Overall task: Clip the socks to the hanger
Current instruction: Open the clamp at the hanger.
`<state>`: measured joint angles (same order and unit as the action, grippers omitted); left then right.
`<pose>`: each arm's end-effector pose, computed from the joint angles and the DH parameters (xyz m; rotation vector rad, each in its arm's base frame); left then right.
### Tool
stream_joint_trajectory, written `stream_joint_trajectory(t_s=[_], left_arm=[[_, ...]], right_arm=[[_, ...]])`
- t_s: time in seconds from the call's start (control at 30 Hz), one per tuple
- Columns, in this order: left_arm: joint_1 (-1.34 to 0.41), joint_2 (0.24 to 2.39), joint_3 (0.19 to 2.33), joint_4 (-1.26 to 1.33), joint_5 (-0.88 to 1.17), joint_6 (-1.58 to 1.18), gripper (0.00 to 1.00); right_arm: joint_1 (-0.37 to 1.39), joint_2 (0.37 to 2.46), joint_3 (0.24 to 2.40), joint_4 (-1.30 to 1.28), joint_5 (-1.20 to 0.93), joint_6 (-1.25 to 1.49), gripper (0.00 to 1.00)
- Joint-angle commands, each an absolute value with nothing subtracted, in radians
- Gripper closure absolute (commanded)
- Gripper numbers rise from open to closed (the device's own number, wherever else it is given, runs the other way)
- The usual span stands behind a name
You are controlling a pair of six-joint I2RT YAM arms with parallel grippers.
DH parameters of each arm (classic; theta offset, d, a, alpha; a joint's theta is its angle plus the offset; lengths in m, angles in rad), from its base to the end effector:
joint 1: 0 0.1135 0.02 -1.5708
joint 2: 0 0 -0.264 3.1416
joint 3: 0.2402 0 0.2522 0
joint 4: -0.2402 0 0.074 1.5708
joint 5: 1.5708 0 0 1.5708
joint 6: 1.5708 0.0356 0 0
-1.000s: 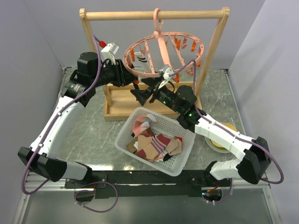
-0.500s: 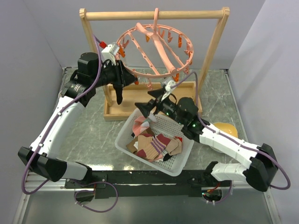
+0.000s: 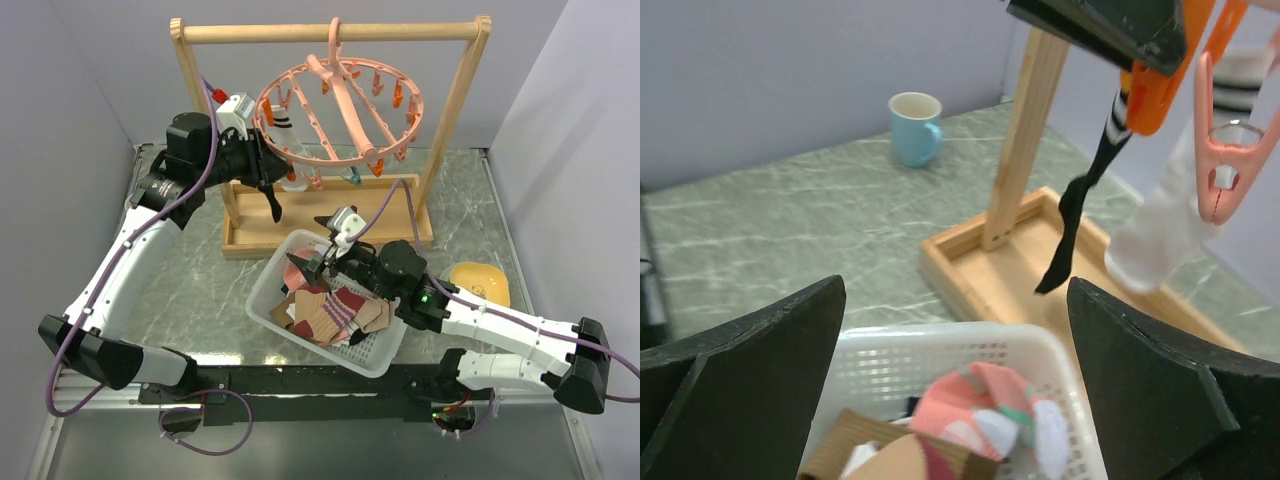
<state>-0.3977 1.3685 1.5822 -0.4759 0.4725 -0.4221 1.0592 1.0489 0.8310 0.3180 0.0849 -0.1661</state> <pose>0.2664 -0.1295 0.4553 0.3262 1.8957 -0.9958 0.1248 0.2160 0.3589 -0.8073 1.2714 0.6606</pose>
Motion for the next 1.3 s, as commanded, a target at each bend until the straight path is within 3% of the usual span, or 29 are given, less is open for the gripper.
stream_joint_trajectory(t_s=[0.0, 0.17, 0.47, 0.93, 1.27], left_arm=[[-0.396, 1.324, 1.578, -0.454, 0.46, -0.407, 0.99], [-0.396, 1.315, 1.571, -0.456, 0.453, -0.402, 0.99], [-0.396, 1.305, 1.56, -0.462, 0.446, -0.394, 0.99], [-0.396, 1.316, 1.578, -0.456, 0.451, -0.399, 0.99], [-0.396, 1.313, 1.566, -0.449, 0.445, -0.393, 0.99]], right_arm=[[1.054, 1.08, 0.87, 0.449, 0.121, -0.343, 0.0], [1.017, 1.178, 0.979, 0.494, 0.035, -0.388, 0.02], [1.054, 1.209, 0.942, 0.595, 0.115, -0.471, 0.04], [1.129, 1.022, 0.698, 0.538, 0.213, -0.406, 0.0], [1.172, 1.152, 0.885, 0.649, 0.229, -0.621, 0.0]])
